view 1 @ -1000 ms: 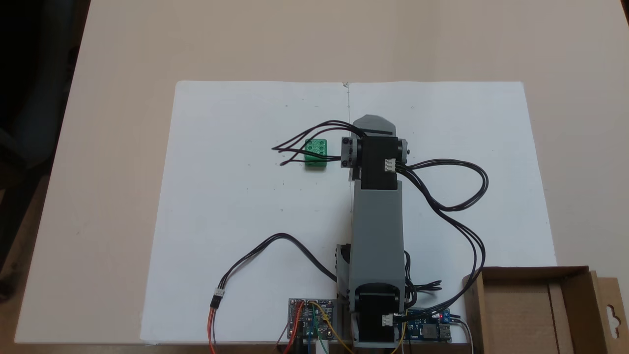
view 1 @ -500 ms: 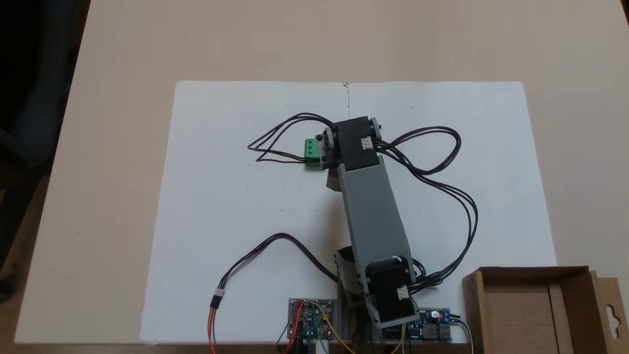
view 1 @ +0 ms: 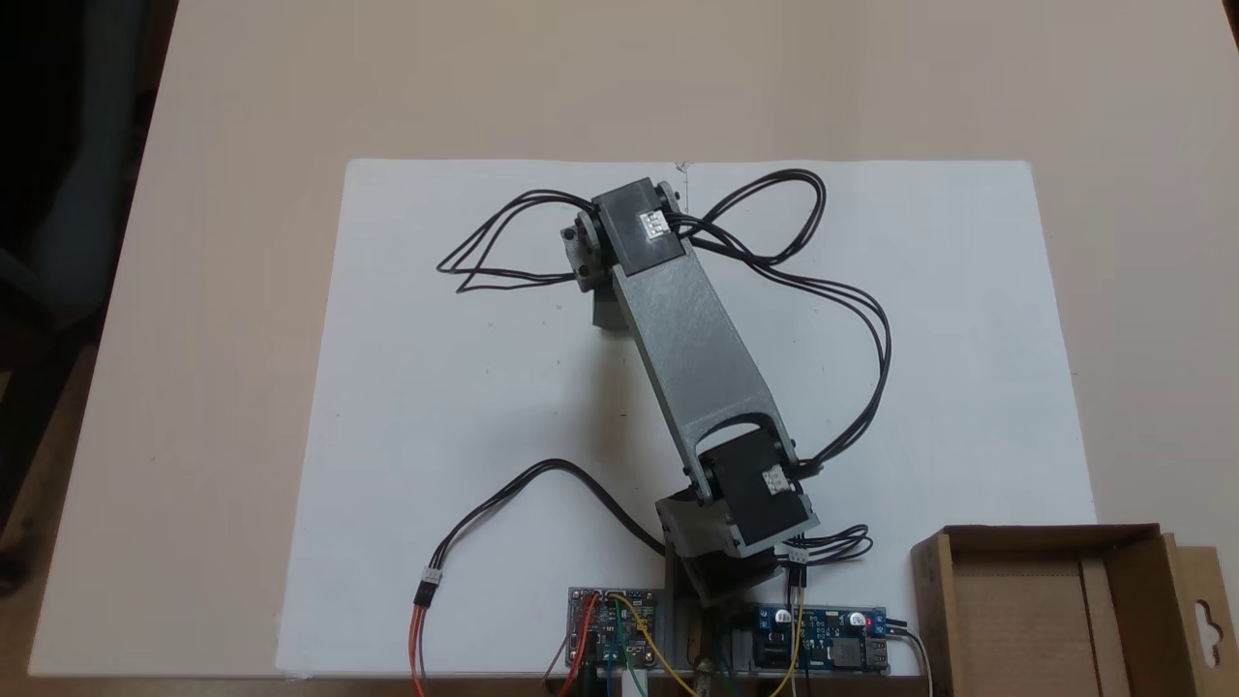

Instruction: Grasp a green dice and put it in the bin.

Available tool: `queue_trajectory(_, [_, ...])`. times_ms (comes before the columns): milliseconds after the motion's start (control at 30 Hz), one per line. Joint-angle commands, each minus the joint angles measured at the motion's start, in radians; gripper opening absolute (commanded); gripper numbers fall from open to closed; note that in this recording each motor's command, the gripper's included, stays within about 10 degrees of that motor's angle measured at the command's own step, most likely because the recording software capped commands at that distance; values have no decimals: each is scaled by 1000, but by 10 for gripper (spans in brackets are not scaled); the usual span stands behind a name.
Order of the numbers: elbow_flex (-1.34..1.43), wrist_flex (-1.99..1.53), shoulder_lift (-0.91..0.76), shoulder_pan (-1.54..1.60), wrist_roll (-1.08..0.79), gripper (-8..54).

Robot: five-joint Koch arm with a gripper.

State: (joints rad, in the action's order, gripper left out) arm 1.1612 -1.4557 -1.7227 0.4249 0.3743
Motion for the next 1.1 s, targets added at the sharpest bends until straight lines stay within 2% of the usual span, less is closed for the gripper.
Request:
queue_trajectory(0, [-91, 21, 5, 28, 86, 424])
queue_trajectory(133, [-91, 41, 60, 32, 91, 424])
queue_trajectory(1067, [-43, 101, 163, -11, 101, 424])
